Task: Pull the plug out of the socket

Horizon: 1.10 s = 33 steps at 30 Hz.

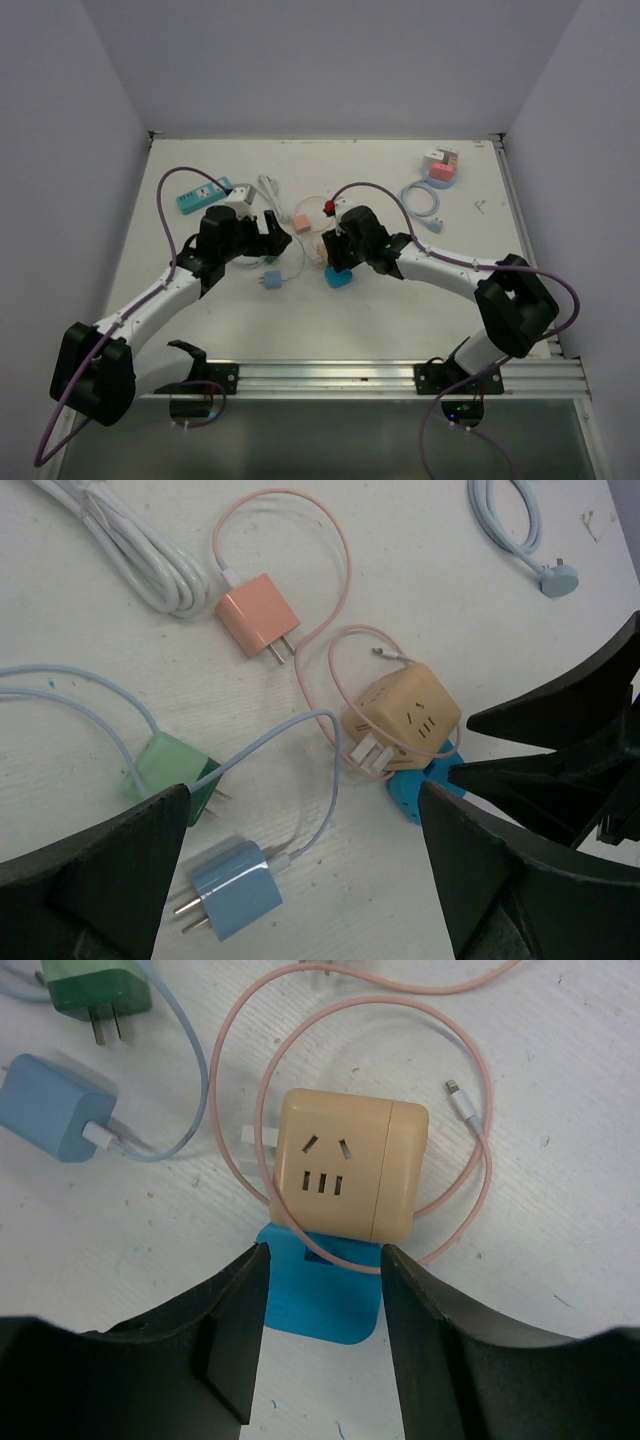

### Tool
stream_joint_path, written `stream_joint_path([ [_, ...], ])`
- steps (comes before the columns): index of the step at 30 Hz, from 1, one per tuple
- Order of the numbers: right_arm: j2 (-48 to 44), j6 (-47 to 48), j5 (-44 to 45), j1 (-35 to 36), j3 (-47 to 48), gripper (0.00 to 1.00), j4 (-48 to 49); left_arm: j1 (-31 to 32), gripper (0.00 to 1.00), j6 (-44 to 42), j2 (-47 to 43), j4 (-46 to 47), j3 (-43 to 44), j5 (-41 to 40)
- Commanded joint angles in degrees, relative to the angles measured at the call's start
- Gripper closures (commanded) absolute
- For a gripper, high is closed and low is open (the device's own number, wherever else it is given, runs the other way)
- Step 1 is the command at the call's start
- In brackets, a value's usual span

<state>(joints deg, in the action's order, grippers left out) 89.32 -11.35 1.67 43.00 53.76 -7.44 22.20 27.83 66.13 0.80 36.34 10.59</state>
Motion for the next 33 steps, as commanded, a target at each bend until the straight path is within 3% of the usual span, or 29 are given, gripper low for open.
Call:
stream_joint_path([
  [1, 1.2, 1.69, -1.23, 0.06, 0.91, 0.49, 0.23, 0.13, 0.01, -1.12, -3.11, -5.62, 3.91, -5.83],
  [5, 2.52, 1.77, -0.45, 0.41, 1.53, 0.54, 0.15, 0.13, 0.01, -1.91, -4.16, -9.93, 5.85, -9.62],
  [17, 4.99, 1.34, 5.44, 2.44, 2.05, 0.64, 0.59, 0.13, 0.0, -1.82, -5.13, -9.85, 4.45, -10.41],
  [25, 3.32, 0.72, 9.14, 2.44, 2.05, 0.91, 0.59, 0.13, 0.0, -1.73, -4.78, -8.45, 3.74, -8.83],
  [29, 0.43, 0.72, 9.4, 2.44, 2.49, 0.99, -0.29, 0.22, 0.0, -1.82, -4.34, -7.39, 3.57, -7.25],
  [33, -1.51, -0.33, 12.55, 2.44, 3.54, 1.0, -2.05, 1.18, 0.01, -2.61, -3.64, -6.86, 4.18, -6.81],
])
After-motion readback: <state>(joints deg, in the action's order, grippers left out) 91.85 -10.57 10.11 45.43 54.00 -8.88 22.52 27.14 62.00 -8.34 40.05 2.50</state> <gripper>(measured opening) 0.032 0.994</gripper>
